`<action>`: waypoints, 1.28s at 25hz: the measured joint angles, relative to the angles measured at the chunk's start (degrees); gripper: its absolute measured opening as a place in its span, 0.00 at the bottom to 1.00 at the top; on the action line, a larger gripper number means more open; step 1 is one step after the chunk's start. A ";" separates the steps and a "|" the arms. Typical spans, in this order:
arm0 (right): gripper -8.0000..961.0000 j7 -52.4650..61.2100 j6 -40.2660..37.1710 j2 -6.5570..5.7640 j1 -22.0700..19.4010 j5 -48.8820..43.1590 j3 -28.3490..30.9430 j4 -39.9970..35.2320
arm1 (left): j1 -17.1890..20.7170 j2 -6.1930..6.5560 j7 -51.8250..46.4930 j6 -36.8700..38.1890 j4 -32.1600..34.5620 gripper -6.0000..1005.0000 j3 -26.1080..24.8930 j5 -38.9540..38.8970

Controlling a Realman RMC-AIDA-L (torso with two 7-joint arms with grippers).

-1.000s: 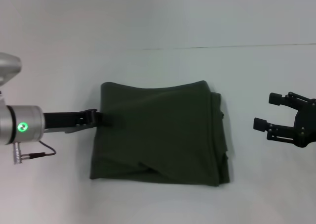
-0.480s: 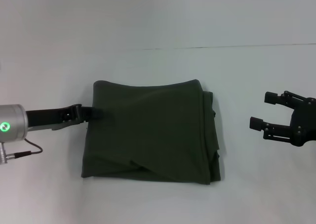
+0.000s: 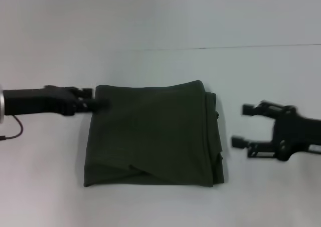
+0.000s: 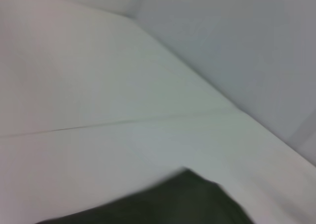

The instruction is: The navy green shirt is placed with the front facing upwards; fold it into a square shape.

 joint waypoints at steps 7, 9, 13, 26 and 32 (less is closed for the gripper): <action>0.97 -2.67 -0.89 0.43 2.24 0.45 -12.50 2.33 | -2.80 1.50 13.79 14.08 -3.68 0.75 0.09 2.60; 0.97 -3.36 -0.90 0.49 3.23 0.53 -13.61 4.16 | -1.92 1.35 17.41 16.12 -4.57 0.79 -0.80 2.58; 0.97 -5.99 -0.91 0.52 4.86 0.76 -14.52 8.22 | 0.59 0.55 25.56 18.58 -6.98 0.93 -4.76 2.17; 0.96 -8.50 -0.80 0.53 5.20 2.01 -14.67 10.33 | 2.35 -0.11 29.49 18.49 -9.13 0.93 -7.05 2.53; 0.96 -8.85 -0.62 0.43 4.78 2.01 -14.61 10.67 | 2.07 -0.10 29.58 18.47 -9.15 0.93 -6.74 2.55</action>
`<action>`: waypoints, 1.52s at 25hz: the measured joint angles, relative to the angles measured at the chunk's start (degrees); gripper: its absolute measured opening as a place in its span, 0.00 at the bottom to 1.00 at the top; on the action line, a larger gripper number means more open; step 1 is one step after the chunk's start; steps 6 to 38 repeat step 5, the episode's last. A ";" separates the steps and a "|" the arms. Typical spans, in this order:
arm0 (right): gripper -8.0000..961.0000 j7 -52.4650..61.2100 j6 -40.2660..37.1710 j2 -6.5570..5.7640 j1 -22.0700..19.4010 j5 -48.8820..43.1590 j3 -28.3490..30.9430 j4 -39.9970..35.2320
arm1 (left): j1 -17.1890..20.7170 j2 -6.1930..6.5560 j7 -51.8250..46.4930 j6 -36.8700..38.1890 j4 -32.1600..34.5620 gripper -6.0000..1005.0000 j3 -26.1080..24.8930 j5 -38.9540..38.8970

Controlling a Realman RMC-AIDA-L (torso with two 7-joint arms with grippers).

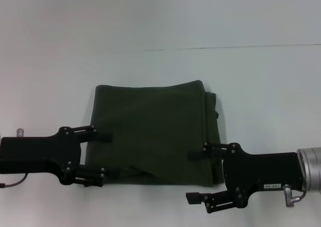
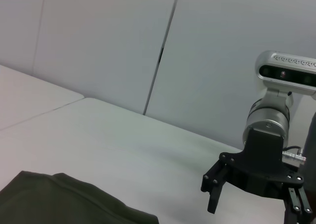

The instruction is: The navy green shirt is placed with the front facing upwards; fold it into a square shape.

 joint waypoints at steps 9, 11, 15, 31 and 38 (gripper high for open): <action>0.96 -0.03 0.20 -0.09 -0.01 0.00 -0.03 0.48 | -0.37 0.01 -0.08 -0.12 0.00 0.93 0.75 0.00; 0.96 -0.03 0.20 -0.09 -0.01 0.00 -0.03 0.48 | -0.37 0.01 -0.08 -0.12 0.00 0.93 0.75 0.00; 0.96 -0.03 0.20 -0.09 -0.01 0.00 -0.03 0.48 | -0.37 0.01 -0.08 -0.12 0.00 0.93 0.75 0.00; 0.96 -0.03 0.20 -0.09 -0.01 0.00 -0.03 0.48 | -0.37 0.01 -0.08 -0.12 0.00 0.93 0.75 0.00; 0.96 -0.03 0.20 -0.09 -0.01 0.00 -0.03 0.48 | -0.37 0.01 -0.08 -0.12 0.00 0.93 0.75 0.00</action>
